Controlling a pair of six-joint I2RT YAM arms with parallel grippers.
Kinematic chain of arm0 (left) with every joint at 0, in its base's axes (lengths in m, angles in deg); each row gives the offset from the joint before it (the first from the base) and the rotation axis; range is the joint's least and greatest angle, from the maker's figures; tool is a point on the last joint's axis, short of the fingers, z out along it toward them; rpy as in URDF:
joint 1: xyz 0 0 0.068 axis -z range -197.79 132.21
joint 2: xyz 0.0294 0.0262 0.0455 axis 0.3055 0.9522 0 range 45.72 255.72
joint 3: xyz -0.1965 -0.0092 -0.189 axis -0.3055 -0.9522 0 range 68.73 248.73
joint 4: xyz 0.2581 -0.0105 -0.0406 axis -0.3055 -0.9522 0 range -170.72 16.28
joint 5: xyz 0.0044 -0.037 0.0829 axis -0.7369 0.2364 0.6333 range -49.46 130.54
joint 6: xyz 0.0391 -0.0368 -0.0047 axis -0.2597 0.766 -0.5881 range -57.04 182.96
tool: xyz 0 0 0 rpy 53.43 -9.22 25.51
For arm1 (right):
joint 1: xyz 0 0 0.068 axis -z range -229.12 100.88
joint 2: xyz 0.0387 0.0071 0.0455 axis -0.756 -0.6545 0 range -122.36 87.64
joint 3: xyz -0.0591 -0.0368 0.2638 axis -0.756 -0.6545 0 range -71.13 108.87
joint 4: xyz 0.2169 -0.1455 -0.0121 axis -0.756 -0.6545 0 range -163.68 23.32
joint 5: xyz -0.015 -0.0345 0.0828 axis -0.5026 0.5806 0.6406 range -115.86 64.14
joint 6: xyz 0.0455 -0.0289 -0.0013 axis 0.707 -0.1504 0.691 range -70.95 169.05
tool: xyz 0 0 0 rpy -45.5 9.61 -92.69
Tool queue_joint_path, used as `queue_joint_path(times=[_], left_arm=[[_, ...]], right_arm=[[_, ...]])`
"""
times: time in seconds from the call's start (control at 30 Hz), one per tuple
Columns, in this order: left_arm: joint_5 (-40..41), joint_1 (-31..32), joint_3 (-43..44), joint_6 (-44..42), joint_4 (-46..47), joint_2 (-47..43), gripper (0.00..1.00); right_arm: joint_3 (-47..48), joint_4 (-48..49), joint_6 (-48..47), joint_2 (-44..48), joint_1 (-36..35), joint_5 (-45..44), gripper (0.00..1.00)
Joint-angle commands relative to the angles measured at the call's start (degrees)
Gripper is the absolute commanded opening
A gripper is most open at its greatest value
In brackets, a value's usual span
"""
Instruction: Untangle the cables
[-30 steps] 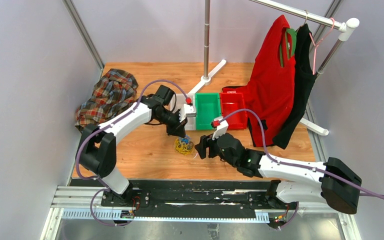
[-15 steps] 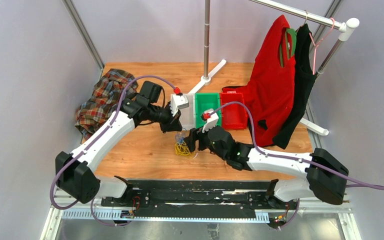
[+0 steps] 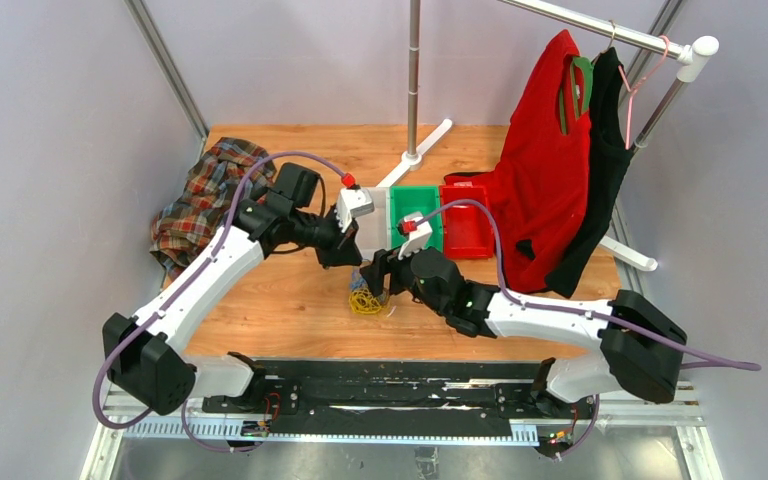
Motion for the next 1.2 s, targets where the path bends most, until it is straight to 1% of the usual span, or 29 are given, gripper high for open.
queue_joint_path(times=[0.0,0.17,0.4,0.57,0.77,0.97,1.17], left_arm=[[-2.64,0.38,2.61,1.85,-1.46,-2.64,0.01],[-4.5,0.38,5.69,2.21,-4.55,-3.17,0.01],[-5.76,0.38,11.74,3.43,-8.87,-4.95,0.01],[-5.67,0.38,18.46,5.23,-11.3,-5.37,0.01],[-4.07,0.38,28.43,8.89,-11.7,-5.71,0.0],[-0.94,0.38,38.11,10.21,-12.88,-5.52,0.0],[8.25,0.38,51.74,8.44,-12.89,-3.8,0.0]], right_arm=[[3.76,3.69,1.03,-2.79,0.57,-1.21,0.69],[6.42,3.36,1.15,-6.93,0.74,-2.14,0.66],[7.23,3.88,2.13,-10.67,1.03,0.35,0.62],[4.98,4.72,3.79,-11.88,1.03,0.89,0.59],[2.27,5.76,5.38,-12.89,1.03,1.54,0.56],[0.4,5.62,6.6,-13.91,1.0,2.26,0.53],[-2.81,5.13,8.65,-14.66,0.64,3.48,0.51]])
